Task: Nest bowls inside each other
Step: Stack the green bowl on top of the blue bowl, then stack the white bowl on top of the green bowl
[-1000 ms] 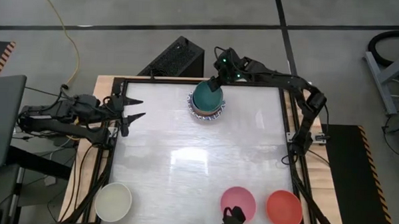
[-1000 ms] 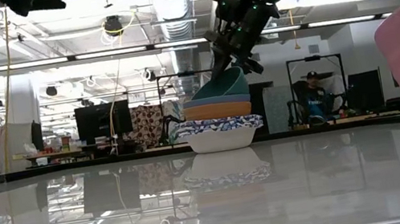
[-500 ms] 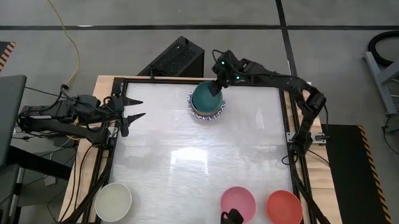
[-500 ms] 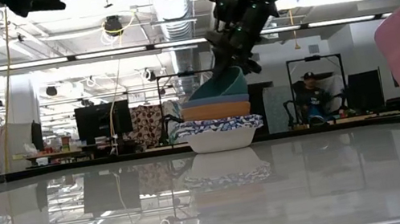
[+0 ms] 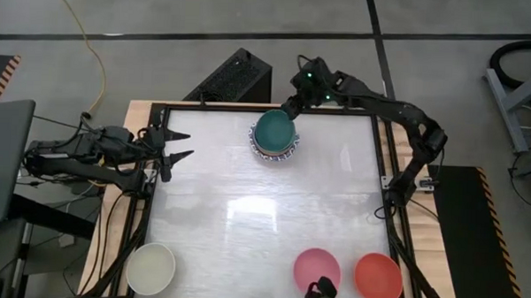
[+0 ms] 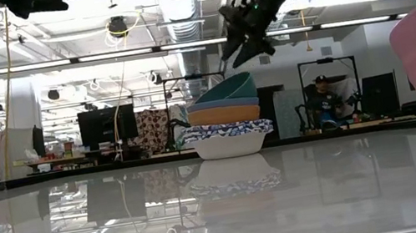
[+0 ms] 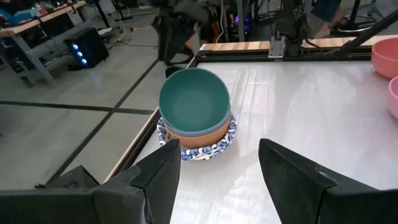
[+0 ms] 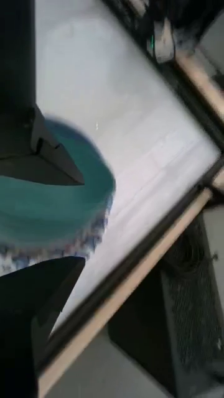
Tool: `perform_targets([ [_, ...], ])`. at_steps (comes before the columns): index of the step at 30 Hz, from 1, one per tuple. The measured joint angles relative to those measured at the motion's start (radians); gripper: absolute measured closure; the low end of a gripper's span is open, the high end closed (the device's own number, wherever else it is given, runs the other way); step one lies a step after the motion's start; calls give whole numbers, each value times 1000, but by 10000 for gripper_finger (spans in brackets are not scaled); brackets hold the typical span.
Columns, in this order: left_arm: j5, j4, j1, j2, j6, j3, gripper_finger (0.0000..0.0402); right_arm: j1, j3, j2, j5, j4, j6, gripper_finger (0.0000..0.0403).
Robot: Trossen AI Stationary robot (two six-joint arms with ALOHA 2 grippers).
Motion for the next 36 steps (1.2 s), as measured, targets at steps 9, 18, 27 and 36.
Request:
perform_targets([
  [9,93,-3,0,0,-39,0,194,10,-4,-8,-15,-133,-61,247],
  [18,102,-32,0,0,-79,0,194,5,-146,-6,-1,-41,-35,277],
  [27,133,-117,0,17,-123,0,194,29,-154,-6,-8,33,-33,278],
  [36,320,-341,-28,99,-250,0,194,50,-153,-16,-5,96,-51,278],
])
